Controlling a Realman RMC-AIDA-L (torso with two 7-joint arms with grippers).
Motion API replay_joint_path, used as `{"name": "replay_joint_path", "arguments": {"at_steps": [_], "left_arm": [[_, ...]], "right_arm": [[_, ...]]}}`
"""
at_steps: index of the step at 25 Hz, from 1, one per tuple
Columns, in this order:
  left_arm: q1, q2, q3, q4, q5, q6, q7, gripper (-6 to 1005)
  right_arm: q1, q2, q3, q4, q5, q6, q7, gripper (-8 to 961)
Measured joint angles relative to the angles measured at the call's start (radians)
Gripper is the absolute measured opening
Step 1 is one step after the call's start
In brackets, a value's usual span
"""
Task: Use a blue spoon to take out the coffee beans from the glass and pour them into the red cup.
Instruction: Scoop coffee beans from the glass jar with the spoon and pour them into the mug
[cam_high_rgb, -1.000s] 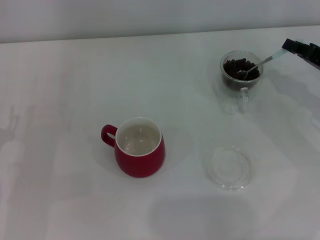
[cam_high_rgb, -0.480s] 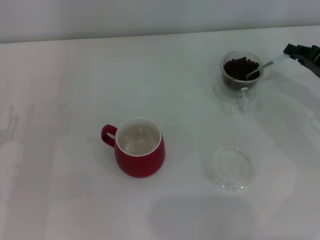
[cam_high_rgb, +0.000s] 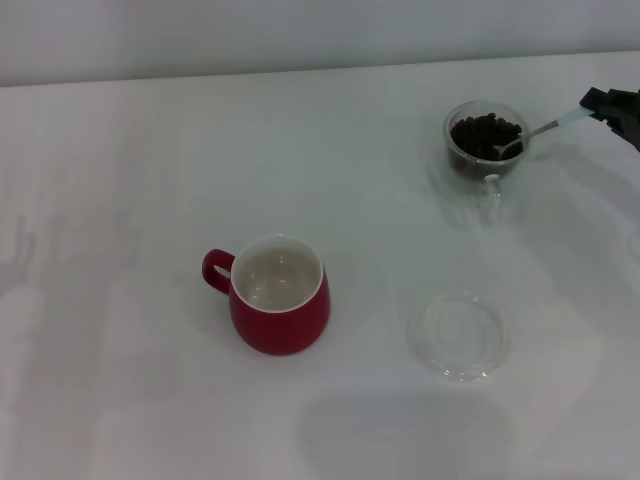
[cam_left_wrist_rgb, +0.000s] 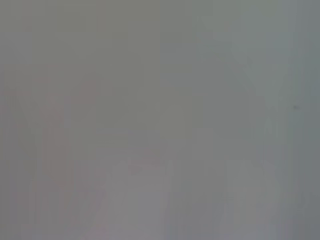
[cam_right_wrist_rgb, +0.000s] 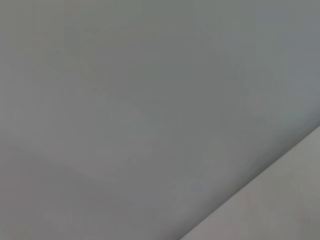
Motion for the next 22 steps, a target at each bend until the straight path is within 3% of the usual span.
{"name": "replay_joint_path", "arguments": {"at_steps": [22], "left_arm": [[0.006,-0.003,0.000,0.008,0.024,0.022,-0.009,800]], "right_arm": [[0.002,-0.002,0.077,0.050,0.027,-0.063,0.039,199]]}}
